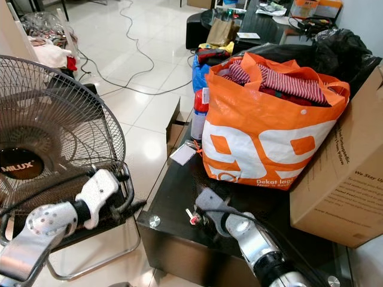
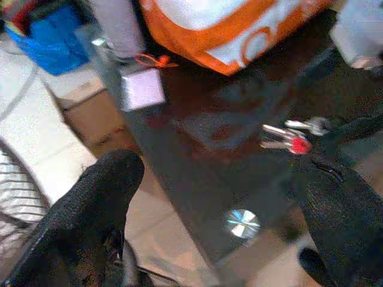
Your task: Hang keys on a hook
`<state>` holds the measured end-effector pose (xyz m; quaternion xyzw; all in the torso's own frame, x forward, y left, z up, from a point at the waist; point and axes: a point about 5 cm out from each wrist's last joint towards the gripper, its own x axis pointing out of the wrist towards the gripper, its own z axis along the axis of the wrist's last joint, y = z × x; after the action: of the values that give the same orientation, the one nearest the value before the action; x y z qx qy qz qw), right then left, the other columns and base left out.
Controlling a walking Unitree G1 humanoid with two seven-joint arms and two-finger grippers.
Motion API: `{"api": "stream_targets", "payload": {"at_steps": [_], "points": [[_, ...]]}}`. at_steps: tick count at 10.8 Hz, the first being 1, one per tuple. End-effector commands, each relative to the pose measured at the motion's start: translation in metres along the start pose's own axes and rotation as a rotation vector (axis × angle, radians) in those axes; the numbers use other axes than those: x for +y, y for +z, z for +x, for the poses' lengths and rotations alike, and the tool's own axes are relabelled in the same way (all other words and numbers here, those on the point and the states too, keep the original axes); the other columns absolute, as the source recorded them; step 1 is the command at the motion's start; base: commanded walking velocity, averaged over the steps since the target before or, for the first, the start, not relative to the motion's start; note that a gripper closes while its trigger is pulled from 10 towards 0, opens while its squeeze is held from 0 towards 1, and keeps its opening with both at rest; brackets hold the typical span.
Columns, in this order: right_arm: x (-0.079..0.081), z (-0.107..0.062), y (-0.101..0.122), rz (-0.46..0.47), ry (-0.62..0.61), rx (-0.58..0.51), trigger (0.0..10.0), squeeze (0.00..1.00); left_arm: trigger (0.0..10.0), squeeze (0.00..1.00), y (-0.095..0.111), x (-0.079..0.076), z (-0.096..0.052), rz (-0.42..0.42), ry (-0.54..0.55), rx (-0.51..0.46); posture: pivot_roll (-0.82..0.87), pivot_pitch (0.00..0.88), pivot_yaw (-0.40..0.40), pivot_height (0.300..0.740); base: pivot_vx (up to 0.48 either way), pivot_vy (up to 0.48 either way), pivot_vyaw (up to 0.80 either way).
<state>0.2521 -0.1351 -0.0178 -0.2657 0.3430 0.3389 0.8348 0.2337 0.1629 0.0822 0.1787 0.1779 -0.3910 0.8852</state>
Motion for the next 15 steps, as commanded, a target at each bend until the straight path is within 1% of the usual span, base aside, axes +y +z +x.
{"api": "stream_targets", "payload": {"at_steps": [1,2,4,5,6,7,8,9,12,15], "points": [[-0.004,-0.001,-0.002,-0.037,0.004,0.012,10.0,0.0,10.0,0.0,-0.002,-0.008,-0.001,-0.014,-0.064,0.022,-0.03,0.0,-0.057,0.74,0.0,0.0,0.0],[-0.006,-0.003,-0.002,-0.049,0.013,0.012,10.0,0.0,10.0,0.0,-0.005,-0.013,-0.002,-0.026,-0.118,0.038,-0.03,0.0,-0.056,0.74,0.0,0.0,0.0],[-0.013,-0.012,-0.005,-0.064,0.085,0.008,10.0,0.0,10.0,0.0,-0.005,-0.022,-0.004,-0.061,-0.23,0.041,-0.05,0.0,-0.048,0.74,0.0,0.0,0.0],[-0.013,-0.014,-0.007,-0.084,0.1,0.019,10.0,0.0,10.0,0.0,-0.006,-0.025,-0.005,-0.078,-0.279,0.056,-0.06,0.0,-0.044,0.74,0.0,0.0,0.0],[-0.012,-0.014,-0.009,-0.108,0.107,0.032,10.0,0.0,10.0,0.0,-0.005,-0.026,-0.005,-0.076,-0.292,0.06,-0.07,0.0,-0.039,0.74,0.0,0.0,0.0],[-0.008,-0.013,-0.009,-0.127,0.121,0.041,4.9,0.0,10.0,0.0,-0.005,-0.025,-0.005,-0.077,-0.295,0.06,-0.07,0.0,-0.038,0.74,0.0,0.0,0.0],[-0.003,-0.013,-0.008,-0.127,0.14,0.035,0.5,0.0,10.0,0.0,-0.004,-0.024,-0.004,-0.077,-0.299,0.061,-0.07,0.0,-0.038,0.74,0.0,0.0,0.0],[-0.002,-0.012,-0.008,-0.14,0.132,0.038,0.0,0.0,10.0,0.0,-0.003,-0.024,-0.005,-0.077,-0.303,0.062,-0.07,0.0,-0.039,0.74,0.0,0.0,0.0],[0.002,-0.007,-0.009,-0.15,0.102,0.049,0.0,0.0,10.0,0.0,-0.003,-0.024,-0.005,-0.077,-0.303,0.062,-0.07,0.0,-0.04,0.74,0.0,0.0,0.0],[0.005,-0.006,-0.011,-0.168,0.103,0.065,0.0,0.0,10.0,0.0,-0.002,-0.024,-0.004,-0.076,-0.306,0.061,-0.07,0.0,-0.039,0.74,0.0,0.0,0.0]]}}
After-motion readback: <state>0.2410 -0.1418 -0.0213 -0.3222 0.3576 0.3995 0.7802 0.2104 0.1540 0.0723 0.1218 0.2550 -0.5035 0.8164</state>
